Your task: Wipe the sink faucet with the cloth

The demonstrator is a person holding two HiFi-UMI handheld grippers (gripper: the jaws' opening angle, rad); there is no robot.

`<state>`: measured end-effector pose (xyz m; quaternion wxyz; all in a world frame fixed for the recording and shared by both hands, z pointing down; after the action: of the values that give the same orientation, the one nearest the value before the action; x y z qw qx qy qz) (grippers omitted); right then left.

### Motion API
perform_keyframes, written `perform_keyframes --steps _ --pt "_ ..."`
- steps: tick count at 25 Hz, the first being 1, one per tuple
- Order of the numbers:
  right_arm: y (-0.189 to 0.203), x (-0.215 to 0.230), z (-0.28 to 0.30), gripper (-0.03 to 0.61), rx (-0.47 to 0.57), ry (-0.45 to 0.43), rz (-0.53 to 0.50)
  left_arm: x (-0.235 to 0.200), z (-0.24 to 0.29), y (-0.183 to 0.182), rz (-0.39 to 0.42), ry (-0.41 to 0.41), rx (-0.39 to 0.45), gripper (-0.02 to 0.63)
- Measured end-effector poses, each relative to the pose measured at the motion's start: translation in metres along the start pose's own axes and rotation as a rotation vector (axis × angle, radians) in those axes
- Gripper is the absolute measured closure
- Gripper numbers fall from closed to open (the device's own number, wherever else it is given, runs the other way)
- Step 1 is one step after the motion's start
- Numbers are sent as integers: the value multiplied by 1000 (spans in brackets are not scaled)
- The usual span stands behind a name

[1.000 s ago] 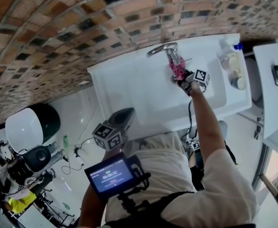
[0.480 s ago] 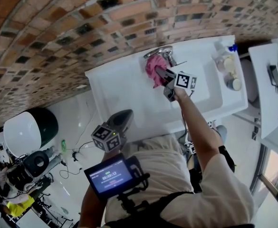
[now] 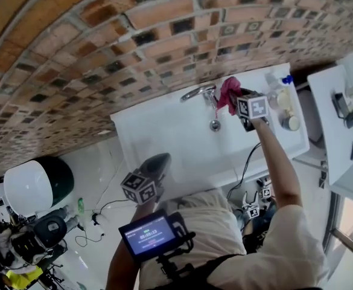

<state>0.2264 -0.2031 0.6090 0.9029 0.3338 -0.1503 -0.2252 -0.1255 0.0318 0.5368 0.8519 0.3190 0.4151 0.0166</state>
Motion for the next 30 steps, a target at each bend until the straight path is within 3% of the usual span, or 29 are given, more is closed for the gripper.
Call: perform_keyframes --steps 4,9,13,16,20,24,28,30 --pt "1 23 49 482 -255 -4 -298 9 15 -7 34 29 -15 617" --pt "-1 10 101 482 -338 -215 -431 13 18 -9 29 18 -32 617" --pt "27 8 122 482 -541 -343 -510 6 18 -8 22 7 -35 617" --pt "24 5 135 482 -525 -372 -568 3 20 -9 14 2 -37 617" --pt "36 -2 143 482 -539 -439 -557 4 22 -10 20 5 -39 617" --pt "22 1 140 482 -427 -408 -603 0 19 -8 8 1 -38 617" --pt "14 -8 115 483 -427 -395 -674 -5 19 -9 12 2 -40 617" --pt "3 -13 102 485 -371 -374 -707 -6 20 -9 10 2 -40 617"
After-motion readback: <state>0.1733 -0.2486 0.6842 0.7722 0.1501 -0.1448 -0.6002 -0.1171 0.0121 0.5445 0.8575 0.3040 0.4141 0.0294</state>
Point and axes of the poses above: the fingertips, and each gripper's own axes: z forward along the fingers, x to its right, y out of its underside, the point moved 8 cm from there along -z, backward along the fingers, and after that the axes turned 11 degrees about -z, right-handed, at the moved point
